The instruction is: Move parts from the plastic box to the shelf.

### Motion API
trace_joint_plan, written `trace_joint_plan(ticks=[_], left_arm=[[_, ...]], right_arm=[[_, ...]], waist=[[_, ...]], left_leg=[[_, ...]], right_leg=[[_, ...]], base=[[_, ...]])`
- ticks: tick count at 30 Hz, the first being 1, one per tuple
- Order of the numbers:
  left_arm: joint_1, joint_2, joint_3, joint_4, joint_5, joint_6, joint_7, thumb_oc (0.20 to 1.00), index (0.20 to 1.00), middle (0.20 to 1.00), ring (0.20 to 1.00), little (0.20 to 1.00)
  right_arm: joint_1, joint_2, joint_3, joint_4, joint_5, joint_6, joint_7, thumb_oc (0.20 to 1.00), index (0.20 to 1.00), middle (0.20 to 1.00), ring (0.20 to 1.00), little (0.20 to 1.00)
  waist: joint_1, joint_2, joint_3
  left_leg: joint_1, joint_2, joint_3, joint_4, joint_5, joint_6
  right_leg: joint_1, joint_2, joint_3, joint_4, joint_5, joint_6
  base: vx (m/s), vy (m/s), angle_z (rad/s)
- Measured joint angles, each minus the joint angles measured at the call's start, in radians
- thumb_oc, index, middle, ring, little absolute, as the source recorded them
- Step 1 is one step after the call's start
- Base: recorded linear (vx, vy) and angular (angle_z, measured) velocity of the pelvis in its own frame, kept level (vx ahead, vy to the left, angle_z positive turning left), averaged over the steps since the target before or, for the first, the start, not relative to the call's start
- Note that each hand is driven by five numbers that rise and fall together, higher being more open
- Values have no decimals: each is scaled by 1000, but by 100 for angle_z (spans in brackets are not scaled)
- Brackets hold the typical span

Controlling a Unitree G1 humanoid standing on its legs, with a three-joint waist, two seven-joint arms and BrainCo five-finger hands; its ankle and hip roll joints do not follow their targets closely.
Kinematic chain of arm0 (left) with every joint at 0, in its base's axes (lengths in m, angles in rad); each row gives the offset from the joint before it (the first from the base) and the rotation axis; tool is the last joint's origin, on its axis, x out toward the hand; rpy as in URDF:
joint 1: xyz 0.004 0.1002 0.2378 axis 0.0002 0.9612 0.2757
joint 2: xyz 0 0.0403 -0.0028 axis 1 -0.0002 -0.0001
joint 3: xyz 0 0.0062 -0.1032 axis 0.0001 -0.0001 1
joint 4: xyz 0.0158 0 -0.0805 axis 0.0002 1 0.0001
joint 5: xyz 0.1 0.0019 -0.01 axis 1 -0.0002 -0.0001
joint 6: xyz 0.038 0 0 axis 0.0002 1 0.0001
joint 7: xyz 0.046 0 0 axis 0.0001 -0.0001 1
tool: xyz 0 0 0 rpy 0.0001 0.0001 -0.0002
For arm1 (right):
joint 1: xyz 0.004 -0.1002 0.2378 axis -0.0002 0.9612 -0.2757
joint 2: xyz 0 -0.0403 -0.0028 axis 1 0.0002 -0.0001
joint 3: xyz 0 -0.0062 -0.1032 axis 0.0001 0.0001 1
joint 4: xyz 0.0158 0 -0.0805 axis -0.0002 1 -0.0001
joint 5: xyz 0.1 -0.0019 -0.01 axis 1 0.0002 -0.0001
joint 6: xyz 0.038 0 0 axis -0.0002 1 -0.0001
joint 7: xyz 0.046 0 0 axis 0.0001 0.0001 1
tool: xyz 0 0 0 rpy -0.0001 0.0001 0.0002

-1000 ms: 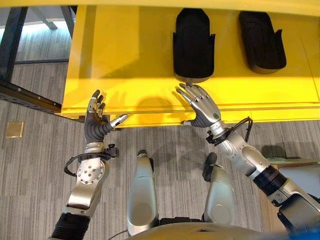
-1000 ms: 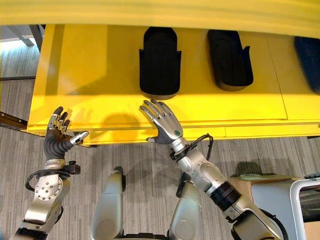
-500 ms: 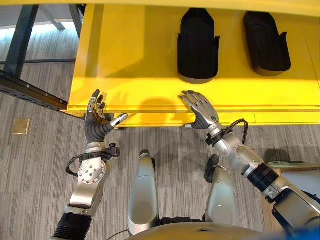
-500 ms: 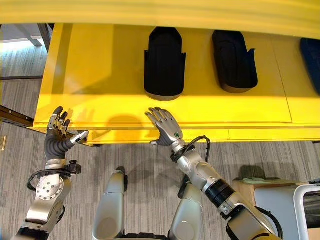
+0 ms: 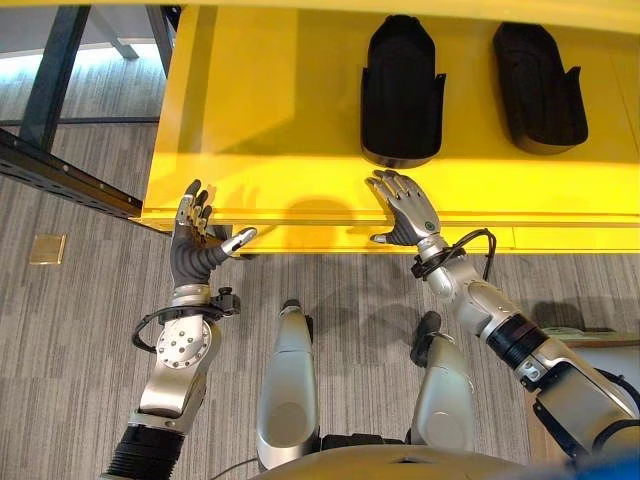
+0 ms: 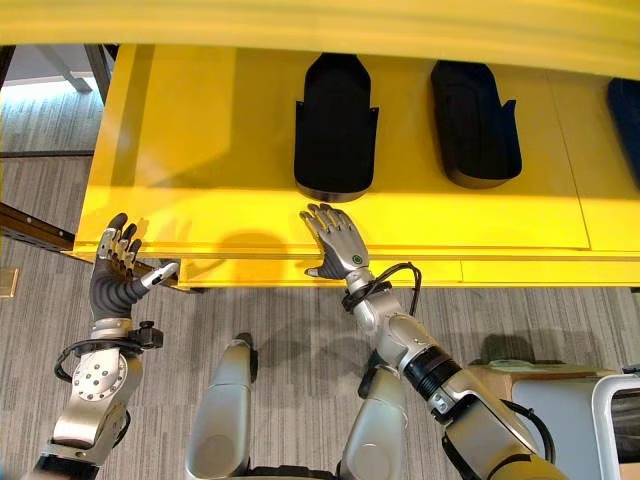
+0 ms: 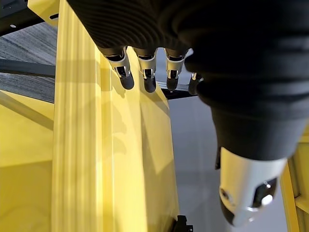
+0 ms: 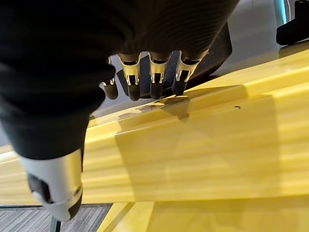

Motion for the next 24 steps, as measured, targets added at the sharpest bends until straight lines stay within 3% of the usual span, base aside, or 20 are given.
trace_joint_plan(ticks=[9, 24], left_arm=[[3, -1, 0, 0, -8, 0, -1, 1000, 1000, 1000, 1000, 1000], [6, 0, 0, 0, -18, -1, -9, 1000, 1000, 1000, 1000, 1000]], right_arm=[[-6, 0, -28, 18, 0, 21, -9, 1000, 1000, 1000, 1000, 1000], [-21, 1, -58, 51, 0, 29, -17, 1000, 1000, 1000, 1000, 1000]], waist=[[22, 10, 0], [21, 11, 0]], left_leg=[[-3, 0, -4, 4, 2, -3], [-18, -6, -7, 19, 1, 2]], right_leg=[[4, 1, -6, -4, 2, -2], [5, -1, -7, -17, 10, 5]], base=[[2, 0, 0], [-3, 3, 0]])
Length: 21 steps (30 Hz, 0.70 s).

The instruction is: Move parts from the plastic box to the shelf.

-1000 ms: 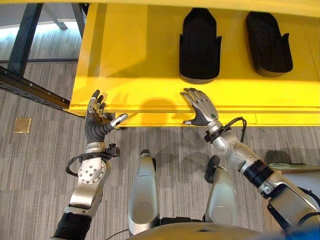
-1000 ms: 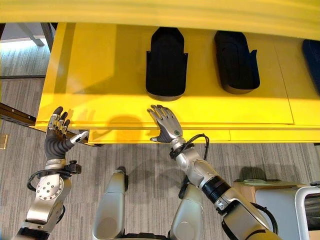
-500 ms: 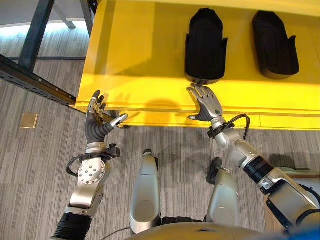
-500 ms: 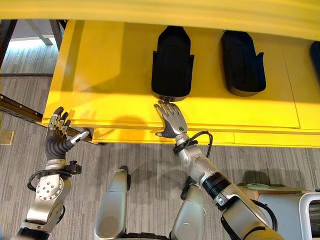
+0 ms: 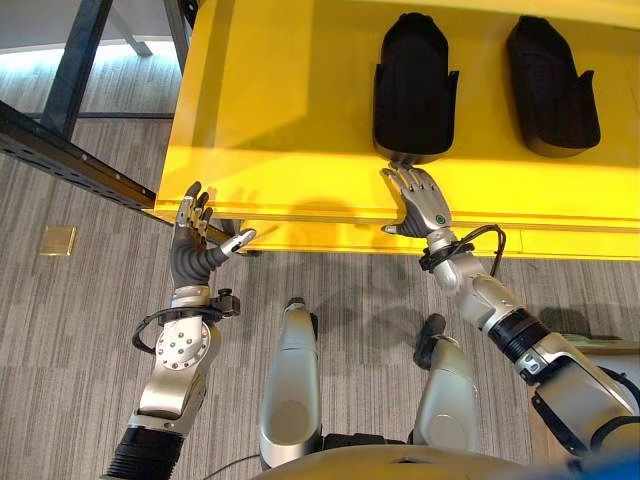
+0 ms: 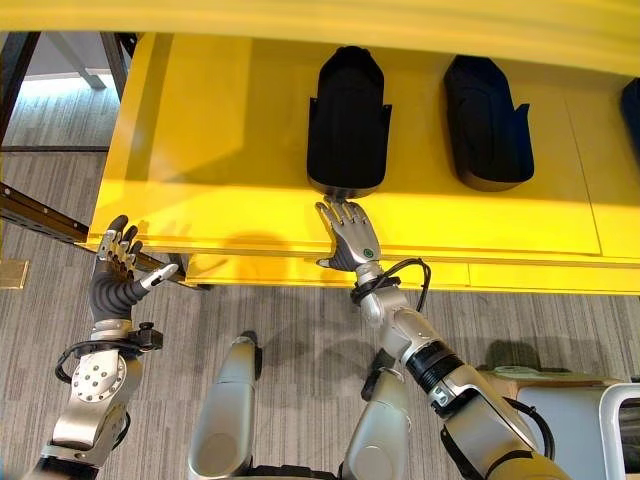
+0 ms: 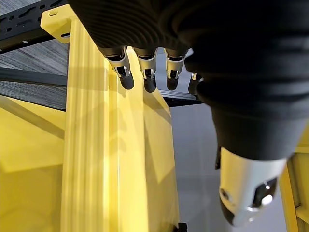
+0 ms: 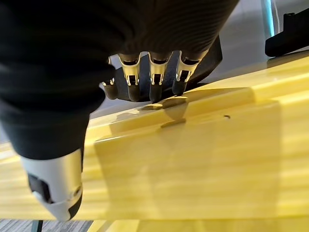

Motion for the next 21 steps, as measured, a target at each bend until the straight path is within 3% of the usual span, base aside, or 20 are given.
trace_joint_plan(ticks=[21], left_arm=[[20, 1, 4, 0, -13, -16, -35, 1000, 1000, 1000, 1000, 1000]], right_arm=[[-20, -13, -21, 20, -1, 13, 0, 1000, 1000, 1000, 1000, 1000]], waist=[[2, 2, 1]], left_leg=[[-8, 0, -7, -5, 4, -2]], right_leg=[[-8, 1, -6, 1, -2, 1]], base=[[-2, 1, 0]])
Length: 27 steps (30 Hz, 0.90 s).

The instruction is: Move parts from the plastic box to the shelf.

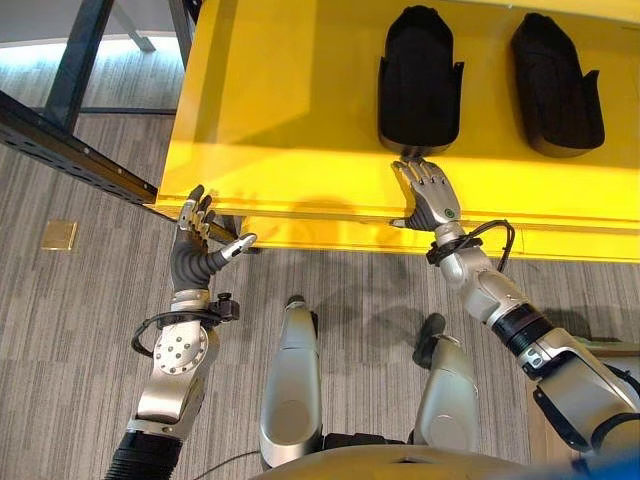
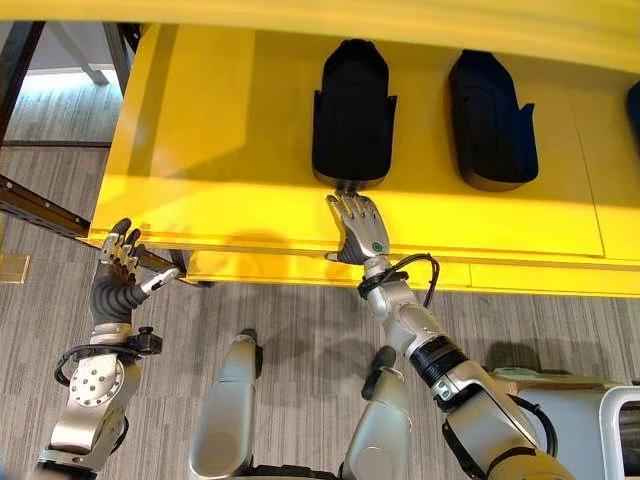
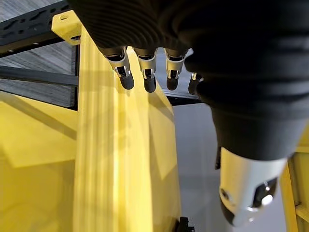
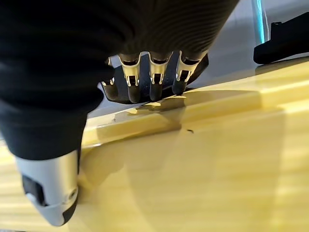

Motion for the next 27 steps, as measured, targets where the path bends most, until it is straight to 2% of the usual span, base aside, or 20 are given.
trace_joint_plan(ticks=[2, 6, 10, 14, 16, 17, 20, 23, 25, 27], left_arm=[[-1, 0, 0, 0, -7, 0, 0, 1000, 1000, 1000, 1000, 1000], [-25, -12, -4, 10, -7, 1, 2, 1000, 1000, 1000, 1000, 1000], [-27, -13, 0, 41, -3, 4, 18, 1000, 1000, 1000, 1000, 1000], [-20, -13, -2, 41, 16, 7, 17, 1000, 1000, 1000, 1000, 1000], [-18, -12, -2, 41, 16, 7, 17, 1000, 1000, 1000, 1000, 1000], [-13, -9, -1, 41, 16, 7, 16, 1000, 1000, 1000, 1000, 1000], [-2, -9, -2, 41, 15, 7, 14, 1000, 1000, 1000, 1000, 1000], [18, -8, 6, 40, 14, 8, 11, 1000, 1000, 1000, 1000, 1000], [40, -10, 9, 40, 14, 7, 1, 1000, 1000, 1000, 1000, 1000], [52, -17, 6, 43, 14, 6, -6, 1000, 1000, 1000, 1000, 1000]], right_arm=[[1, 0, 0, -3, 0, 0, 0, 1000, 1000, 1000, 1000, 1000], [102, 3, -40, -125, 24, -4, 12, 1000, 1000, 1000, 1000, 1000], [288, -8, -98, -307, 121, -94, 41, 1000, 1000, 1000, 1000, 1000], [364, -55, -114, -359, 209, -146, 76, 1000, 1000, 1000, 1000, 1000], [388, -74, -120, -364, 232, -152, 89, 1000, 1000, 1000, 1000, 1000], [403, -85, -129, -386, 249, -156, 102, 1000, 1000, 1000, 1000, 1000], [450, -117, -158, -437, 285, -168, 121, 1000, 1000, 1000, 1000, 1000], [538, -146, -257, -550, 316, -195, 132, 1000, 1000, 1000, 1000, 1000], [584, -150, -316, -606, 358, -226, 128, 1000, 1000, 1000, 1000, 1000], [594, -156, -332, -631, 382, -237, 128, 1000, 1000, 1000, 1000, 1000]], waist=[[-2, 0, 0], [-20, 2, 4], [-50, -2, 7], [-65, -10, 12], [-71, -11, 12], [-62, -13, 14], [-86, -16, 15], [-108, -14, 12], [-120, -11, -23], [-145, -6, -59]], left_leg=[[-3, 0, -1, 1, 0, 0], [-9, 0, 0, 6, 0, 0], [-9, 0, 0, 4, -1, 1], [22, 14, 21, -13, 0, 1], [36, 18, 23, -37, 10, -1], [46, 22, 32, -50, 16, -7], [93, 42, 39, -113, 39, -17], [202, 80, 65, -232, 76, -44], [278, 118, 97, -320, 97, -43], [360, 146, 136, -404, 123, -45]], right_leg=[[-4, 0, 1, 5, 0, 0], [-11, 1, 1, 8, 3, -6], [-10, 1, 1, 10, 1, -4], [-7, 10, 24, 6, -1, 1], [-6, 13, 26, 0, 0, 0], [-3, 18, 34, -2, 0, -1], [20, 41, 32, -31, 4, -5], [81, 76, 29, -85, 11, -12], [109, 116, 38, -131, 16, -19], [122, 156, 54, -141, 11, -47]], base=[[0, 0, 0], [0, 0, 0], [0, 0, 0], [5, -34, -16], [27, -61, -11], [10, -38, -12], [71, -85, -12], [115, -113, -29], [98, -91, -55], [62, -70, -62]])
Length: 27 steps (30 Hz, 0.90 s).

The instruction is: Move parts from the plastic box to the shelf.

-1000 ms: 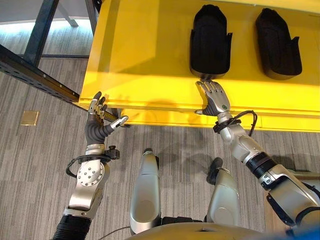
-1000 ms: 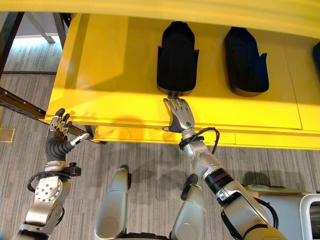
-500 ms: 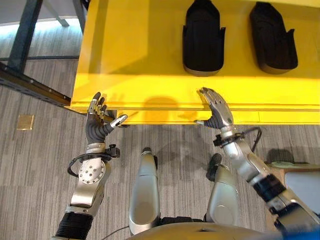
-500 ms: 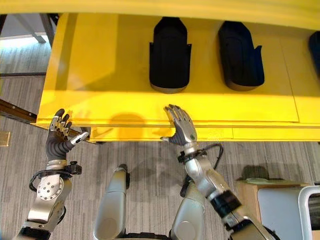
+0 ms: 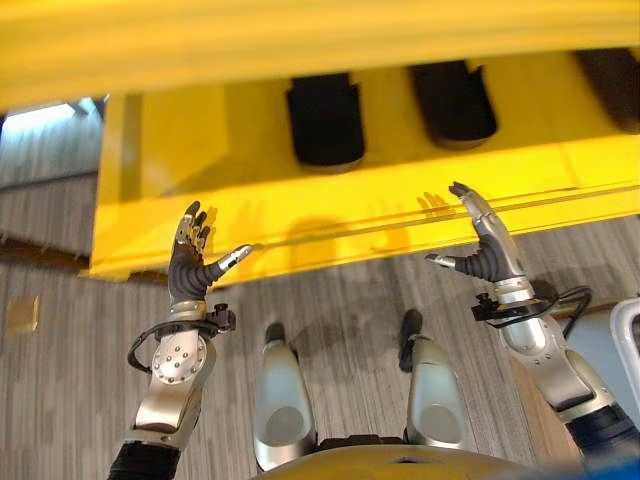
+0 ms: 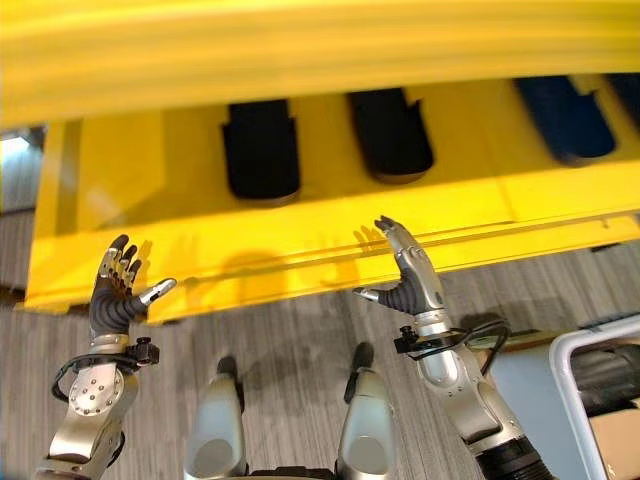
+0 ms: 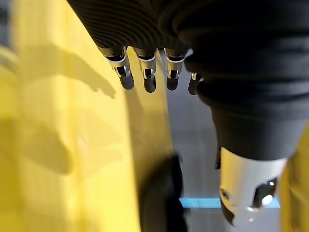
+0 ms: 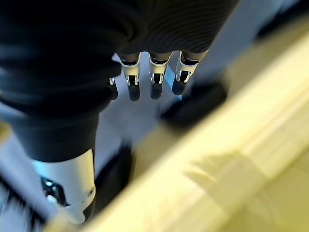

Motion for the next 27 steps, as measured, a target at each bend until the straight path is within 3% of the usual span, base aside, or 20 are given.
trace_joint_plan(ticks=[4, 8, 10, 11, 12, 13, 14, 15, 16, 17, 18, 19, 20, 21, 22, 23, 24, 25, 27], left_arm=[[-16, -37, -1, -2, 0, -5, -21, 1000, 1000, 1000, 1000, 1000], [-13, -75, -5, -1, -1, -7, -26, 1000, 1000, 1000, 1000, 1000], [-14, -75, -11, -1, -1, -8, -30, 1000, 1000, 1000, 1000, 1000], [-20, -73, -12, 3, -1, -8, -37, 1000, 1000, 1000, 1000, 1000], [-24, -77, -37, 28, -2, -9, -38, 1000, 1000, 1000, 1000, 1000], [-14, -74, -46, 43, -1, -8, -41, 1000, 1000, 1000, 1000, 1000], [-10, -70, -45, 45, -2, -7, -43, 1000, 1000, 1000, 1000, 1000], [7, -77, -55, 46, -3, -4, -47, 1000, 1000, 1000, 1000, 1000], [18, -82, -58, 46, -3, -4, -48, 1000, 1000, 1000, 1000, 1000], [32, -93, -59, 47, -3, 0, -59, 1000, 1000, 1000, 1000, 1000], [49, -127, -63, 38, -1, -1, -66, 1000, 1000, 1000, 1000, 1000], [49, -111, -54, 15, 1, -9, -68, 1000, 1000, 1000, 1000, 1000], [50, -120, -61, 37, 1, -4, -68, 1000, 1000, 1000, 1000, 1000], [50, -120, -64, 37, 1, -3, -70, 1000, 1000, 1000, 1000, 1000], [50, -122, -69, 33, 2, -1, -81, 1000, 1000, 1000, 1000, 1000], [54, -128, -80, 29, 1, 0, -81, 1000, 1000, 1000, 1000, 1000], [68, -115, -79, -4, 1, -9, -82, 1000, 1000, 1000, 1000, 1000], [26, -98, -81, 12, 3, -10, -91, 1000, 1000, 1000, 1000, 1000], [-25, -104, -85, 55, 0, -1, -94, 1000, 1000, 1000, 1000, 1000]], right_arm=[[-5, -78, -12, -14, 4, -26, -2, 1000, 1000, 1000, 1000, 1000], [-14, -106, -11, -16, 13, -35, 2, 1000, 1000, 1000, 1000, 1000], [-36, -105, -9, -14, 26, -47, 3, 1000, 1000, 1000, 1000, 1000], [-42, -100, -11, -12, 34, -53, 4, 1000, 1000, 1000, 1000, 1000], [-42, -99, -8, -10, 54, -59, 3, 1000, 1000, 1000, 1000, 1000], [-38, -100, -9, -4, 58, -63, 4, 1000, 1000, 1000, 1000, 1000], [-35, -100, -9, -2, 59, -62, 4, 1000, 1000, 1000, 1000, 1000], [-21, -93, -12, 3, 60, -60, 6, 1000, 1000, 1000, 1000, 1000], [-12, -77, -16, 3, 61, -60, 8, 1000, 1000, 1000, 1000, 1000], [16, -39, -32, 1, 67, -61, 10, 1000, 1000, 1000, 1000, 1000], [36, -24, -56, 5, 100, -61, 26, 1000, 1000, 1000, 1000, 1000], [39, -4, -68, 12, 125, -62, 49, 1000, 1000, 1000, 1000, 1000], [17, 31, -42, 32, 151, -62, 76, 1000, 1000, 1000, 1000, 1000], [7, 46, -25, 47, 151, -61, 86, 1000, 1000, 1000, 1000, 1000], [1, 55, -7, 63, 164, -61, 100, 1000, 1000, 1000, 1000, 1000], [-10, 75, 0, 99, 178, -62, 111, 1000, 1000, 1000, 1000, 1000], [-55, 98, 7, 133, 186, -60, 119, 1000, 1000, 1000, 1000, 1000], [-69, 94, 8, 134, 191, -59, 121, 1000, 1000, 1000, 1000, 1000], [-46, 93, 7, 103, 208, -58, 125, 1000, 1000, 1000, 1000, 1000]], waist=[[-31, 55, -43], [-49, 86, -128], [-48, 89, -144], [-39, 79, -145], [-10, 75, -150], [-10, 70, -152], [-10, 51, -151], [1, 42, -149], [17, 28, -147], [30, 7, -155], [45, 41, -165], [51, 23, -164], [61, 22, -163], [62, 15, -158], [59, 21, -159], [66, 52, -172], [100, 65, -182], [107, 29, -165], [61, 2, -165]], left_leg=[[105, 35, 5, -93, 15, 16], [172, 64, 29, -130, 22, 15], [181, 85, 33, -126, 38, 35], [172, 93, 32, -105, 72, 38], [148, 103, 19, -70, 165, 60], [132, 110, 23, -59, 223, 51], [125, 110, 23, -50, 272, 40], [100, 129, 26, -43, 425, 44], [76, 104, 16, -30, 446, 28], [64, -7, -38, -72, 302, 9], [71, -172, -66, -271, 228, 42], [83, -278, -87, -342, 210, 54], [65, -405, -152, -344, 178, 103], [57, -465, -160, -347, 179, 110], [63, -501, -193, -359, 181, 113], [67, -472, -250, -374, 175, 106], [75, -413, -307, -367, 157, 98], [64, -441, -273, -318, 221, 132], [36, -439, -238, -264, 204, 146]], right_leg=[[6, 56, 38, 26, -13, -31], [-29, 94, 57, 150, -113, -58], [-46, 119, 58, 204, -147, -77], [-49, 127, 64, 221, -163, -97], [-43, 149, 48, 228, -180, -125], [-44, 159, 49, 256, -191, -132], [-41, 165, 48, 268, -211, -167], [-5, 181, 26, 218, -207, -194], [23, 192, 36, 162, -173, -199], [57, 191, 57, 34, -116, -175], [137, 203, 16, -180, -102, -112], [191, 212, 64, -247, 21, -210], [204, 247, 123, -326, 64, -169], [205, 248, 132, -349, 65, -166], [207, 267, 124, -363, 35, -120], [197, 309, 90, -341, -39, -39], [128, 342, 101, -199, -51, -124], [122, 319, 78, -186, -3, -181], [156, 319, 97, -268, 14, -153]], base=[[63, -125, -49], [9, -210, -22], [-21, -193, -10], [-7, -237, -15], [4, -362, 5], [26, -418, 22], [61, -304, 57], [93, -201, 37], [77, -176, 17], [75, -95, -21], [110, -91, -43], [113, -70, -108], [172, -33, -129], [126, 4, -151], [118, 16, -128], [48, 28, -182], [34, 83, -179], [60, 105, -132], [86, 105, -38]])
